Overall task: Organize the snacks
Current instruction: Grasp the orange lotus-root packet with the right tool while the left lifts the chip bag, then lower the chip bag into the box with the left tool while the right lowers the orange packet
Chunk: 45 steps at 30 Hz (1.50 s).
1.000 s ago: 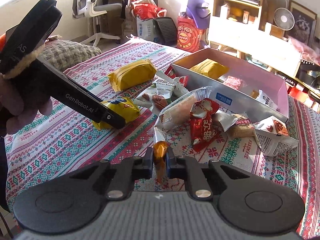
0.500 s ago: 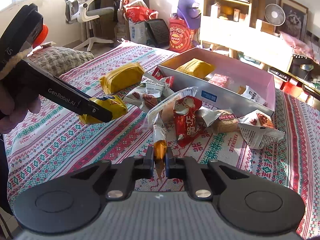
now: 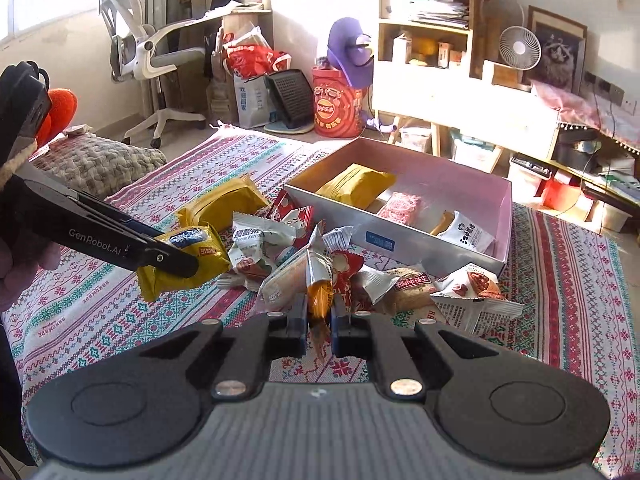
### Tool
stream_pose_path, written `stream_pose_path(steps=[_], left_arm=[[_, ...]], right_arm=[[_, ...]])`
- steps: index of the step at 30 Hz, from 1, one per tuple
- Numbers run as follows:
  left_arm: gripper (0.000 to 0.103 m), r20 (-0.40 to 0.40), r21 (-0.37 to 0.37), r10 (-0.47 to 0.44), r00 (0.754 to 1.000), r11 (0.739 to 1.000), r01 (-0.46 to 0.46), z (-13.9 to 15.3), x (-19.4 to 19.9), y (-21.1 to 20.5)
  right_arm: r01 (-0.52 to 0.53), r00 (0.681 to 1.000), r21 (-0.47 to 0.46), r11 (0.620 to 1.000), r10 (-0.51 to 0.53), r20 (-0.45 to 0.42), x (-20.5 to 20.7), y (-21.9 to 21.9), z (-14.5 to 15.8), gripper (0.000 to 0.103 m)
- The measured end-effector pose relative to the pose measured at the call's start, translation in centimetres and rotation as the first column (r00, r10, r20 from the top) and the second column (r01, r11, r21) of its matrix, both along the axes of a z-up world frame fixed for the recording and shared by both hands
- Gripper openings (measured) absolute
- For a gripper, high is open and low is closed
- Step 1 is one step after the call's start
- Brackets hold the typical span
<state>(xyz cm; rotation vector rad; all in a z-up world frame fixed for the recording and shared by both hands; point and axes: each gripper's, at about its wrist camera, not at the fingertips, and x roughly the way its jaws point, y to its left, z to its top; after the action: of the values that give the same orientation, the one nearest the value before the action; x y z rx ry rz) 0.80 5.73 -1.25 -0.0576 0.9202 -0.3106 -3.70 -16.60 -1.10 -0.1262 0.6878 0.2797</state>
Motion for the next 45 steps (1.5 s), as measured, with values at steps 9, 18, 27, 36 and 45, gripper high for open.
stream_pose_path(steps=[9, 18, 27, 36, 45], left_arm=[[0.041, 0.022, -0.025, 0.02, 1.0, 1.0, -0.019, 0.9, 0.7, 0.0], [0.041, 0.084, -0.071, 0.044, 0.996, 0.997, -0.038, 3.3, 4.0, -2.4], [0.041, 0.148, -0.122, 0.035, 0.988, 0.992, -0.017, 3.3, 8.5, -6.2], [0.041, 0.171, -0.059, 0.018, 0.985, 0.998, -0.008, 1.8, 13.1, -9.2], [0.041, 0.181, 0.008, -0.019, 0.983, 1.0, 0.018, 0.0, 16.6, -11.7]], right_arm=[[0.064, 0.998, 0.019, 0.998, -0.064, 0.0, 1.3, -1.2, 0.3, 0.009], [0.163, 0.986, 0.052, 0.985, -0.165, 0.039, 5.1, -2.6, 2.1, 0.009], [0.243, 0.969, 0.138, 0.96, -0.247, 0.011, 9.4, -5.0, 2.3, 0.009], [0.314, 0.949, 0.178, 0.933, -0.313, -0.033, 12.6, -7.4, 1.3, 0.009], [0.338, 0.941, 0.17, 0.926, -0.335, -0.046, 14.1, -8.7, 0.0, 0.009]])
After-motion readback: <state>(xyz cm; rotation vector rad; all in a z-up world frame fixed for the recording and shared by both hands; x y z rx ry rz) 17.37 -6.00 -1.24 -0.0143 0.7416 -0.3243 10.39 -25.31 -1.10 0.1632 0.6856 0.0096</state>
